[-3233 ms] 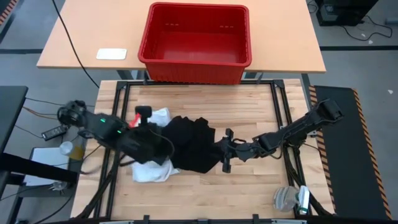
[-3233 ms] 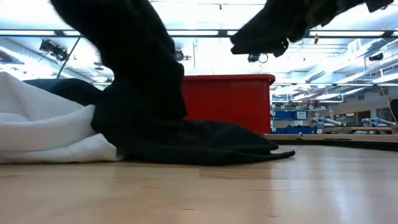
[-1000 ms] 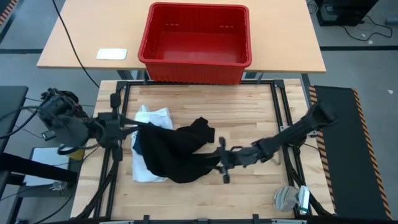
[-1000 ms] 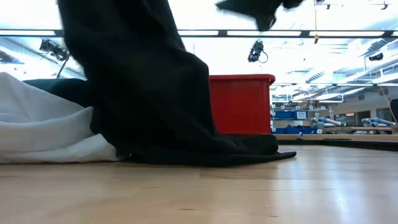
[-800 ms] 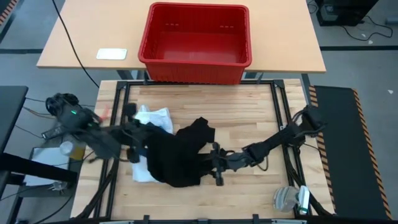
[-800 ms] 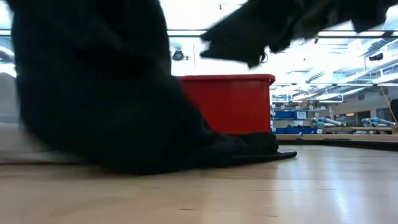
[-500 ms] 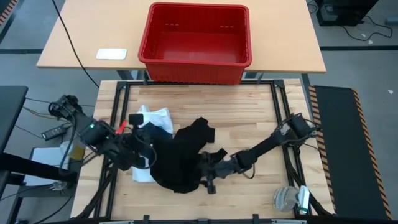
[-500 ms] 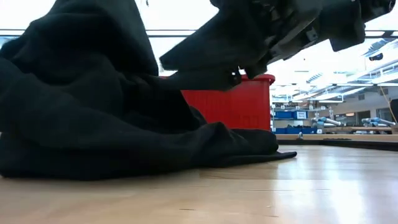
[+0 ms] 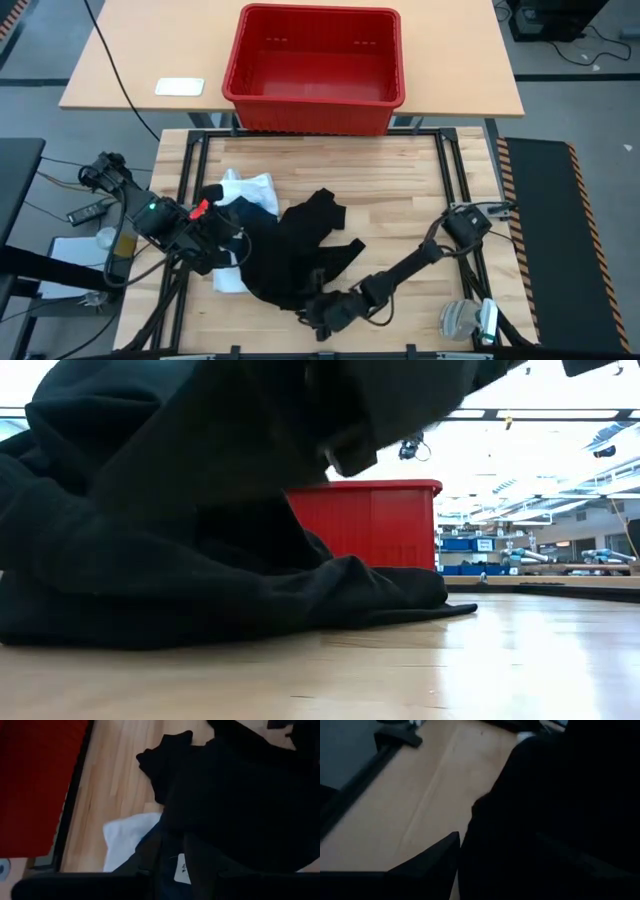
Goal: Fold laundry
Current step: Fold the black shirt
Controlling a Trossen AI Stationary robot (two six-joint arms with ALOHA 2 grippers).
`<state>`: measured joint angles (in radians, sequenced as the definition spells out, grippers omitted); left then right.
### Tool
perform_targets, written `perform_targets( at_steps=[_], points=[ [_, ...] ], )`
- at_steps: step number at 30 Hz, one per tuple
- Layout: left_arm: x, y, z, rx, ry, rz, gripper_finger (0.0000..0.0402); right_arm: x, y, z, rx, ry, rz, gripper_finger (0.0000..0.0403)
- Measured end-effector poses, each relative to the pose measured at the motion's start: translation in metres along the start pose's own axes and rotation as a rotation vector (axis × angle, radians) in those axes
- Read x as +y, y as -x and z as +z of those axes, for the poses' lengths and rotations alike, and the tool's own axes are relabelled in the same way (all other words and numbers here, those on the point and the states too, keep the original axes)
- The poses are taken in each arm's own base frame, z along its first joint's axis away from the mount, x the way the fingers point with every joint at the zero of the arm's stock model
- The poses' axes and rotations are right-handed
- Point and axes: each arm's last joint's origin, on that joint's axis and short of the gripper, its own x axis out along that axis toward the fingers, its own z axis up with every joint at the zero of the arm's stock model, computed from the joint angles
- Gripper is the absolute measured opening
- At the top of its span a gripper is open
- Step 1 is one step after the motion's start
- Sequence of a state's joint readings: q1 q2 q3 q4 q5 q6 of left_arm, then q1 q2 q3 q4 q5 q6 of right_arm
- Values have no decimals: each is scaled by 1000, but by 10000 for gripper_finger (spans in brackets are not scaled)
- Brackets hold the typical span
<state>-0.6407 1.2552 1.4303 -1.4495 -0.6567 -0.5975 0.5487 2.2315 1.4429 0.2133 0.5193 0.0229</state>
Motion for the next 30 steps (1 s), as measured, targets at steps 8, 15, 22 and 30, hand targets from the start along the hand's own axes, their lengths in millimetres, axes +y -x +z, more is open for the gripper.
perform_targets(
  at_steps=[8, 15, 22, 30],
  points=[
    [-4, 2, 0, -14, 79, -18, 88, -5, -5, -16, 160, -50, 4, 223],
    [-13, 7, -3, -40, 25, -29, 169, -6, -9, -30, 269, -137, 56, 62],
    [-40, 18, 2, -160, -94, -178, 201, -33, 36, 4, 340, -226, -66, 18],
    [-94, -12, 9, -126, -283, -135, 184, -92, 134, 63, 295, -486, -245, 10]
  ],
)
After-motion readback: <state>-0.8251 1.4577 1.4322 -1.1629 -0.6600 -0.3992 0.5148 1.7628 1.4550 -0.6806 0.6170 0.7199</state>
